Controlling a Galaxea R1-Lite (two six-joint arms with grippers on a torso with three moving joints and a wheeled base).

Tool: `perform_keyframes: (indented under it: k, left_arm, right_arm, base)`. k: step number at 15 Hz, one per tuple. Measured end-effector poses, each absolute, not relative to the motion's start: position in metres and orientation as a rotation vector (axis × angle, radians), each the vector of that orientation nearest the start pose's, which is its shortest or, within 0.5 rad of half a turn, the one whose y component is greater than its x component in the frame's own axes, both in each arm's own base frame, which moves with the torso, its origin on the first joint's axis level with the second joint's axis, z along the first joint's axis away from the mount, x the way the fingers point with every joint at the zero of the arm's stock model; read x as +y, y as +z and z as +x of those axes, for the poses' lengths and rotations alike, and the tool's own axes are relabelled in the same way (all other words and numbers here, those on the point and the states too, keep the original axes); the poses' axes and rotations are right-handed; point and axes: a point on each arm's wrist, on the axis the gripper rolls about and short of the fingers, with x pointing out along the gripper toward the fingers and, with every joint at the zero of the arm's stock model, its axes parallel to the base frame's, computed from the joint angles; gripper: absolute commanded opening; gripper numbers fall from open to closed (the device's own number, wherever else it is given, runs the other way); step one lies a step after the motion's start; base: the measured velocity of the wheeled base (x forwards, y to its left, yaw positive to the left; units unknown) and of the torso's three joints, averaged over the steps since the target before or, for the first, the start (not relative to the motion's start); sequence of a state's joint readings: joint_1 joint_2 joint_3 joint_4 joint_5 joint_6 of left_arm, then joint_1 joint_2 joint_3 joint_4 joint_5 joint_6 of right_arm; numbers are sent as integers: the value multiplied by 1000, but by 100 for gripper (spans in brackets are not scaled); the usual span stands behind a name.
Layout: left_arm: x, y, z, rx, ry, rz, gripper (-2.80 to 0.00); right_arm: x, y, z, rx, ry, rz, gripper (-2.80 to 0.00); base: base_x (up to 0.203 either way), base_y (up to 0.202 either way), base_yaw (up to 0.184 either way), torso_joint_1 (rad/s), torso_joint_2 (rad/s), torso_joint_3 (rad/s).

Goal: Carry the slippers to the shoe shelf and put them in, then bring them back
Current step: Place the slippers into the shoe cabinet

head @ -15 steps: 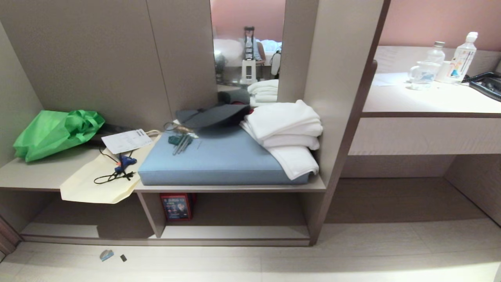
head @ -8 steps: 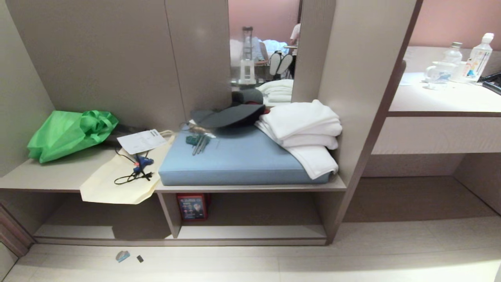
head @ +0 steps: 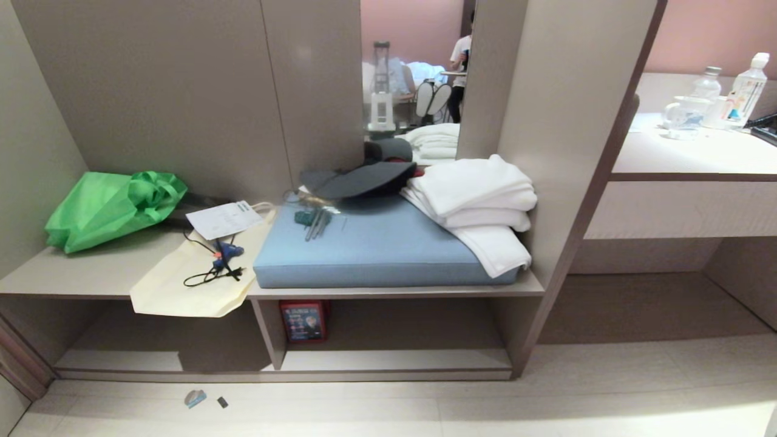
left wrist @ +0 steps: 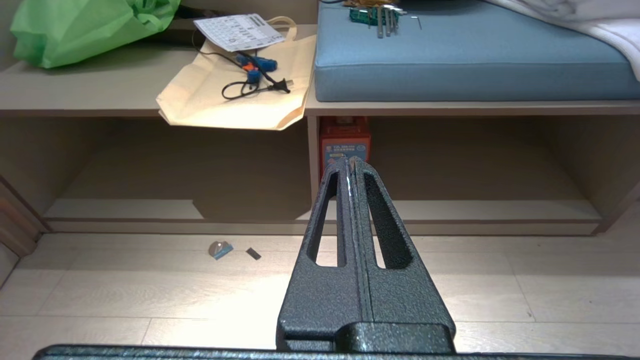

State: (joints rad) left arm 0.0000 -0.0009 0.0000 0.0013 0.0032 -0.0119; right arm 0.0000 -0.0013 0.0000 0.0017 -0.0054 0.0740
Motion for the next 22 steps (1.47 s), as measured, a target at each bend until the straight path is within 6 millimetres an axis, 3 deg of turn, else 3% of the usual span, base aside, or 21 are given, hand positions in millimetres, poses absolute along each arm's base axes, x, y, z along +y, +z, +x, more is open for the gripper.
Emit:
perform_keyframes:
  k: [5, 22]
  left_arm:
    - [0, 75, -23, -1, 2, -11, -280]
    - [0, 75, -23, 0, 2, -12, -280]
  right_arm:
    - [0, 75, -23, 0, -5, 74, -280]
    - [0, 75, -23, -1, -4, 73, -280]
  base:
    - [0, 0, 0, 2, 2, -41]
    - [0, 0, 0, 0, 4, -194]
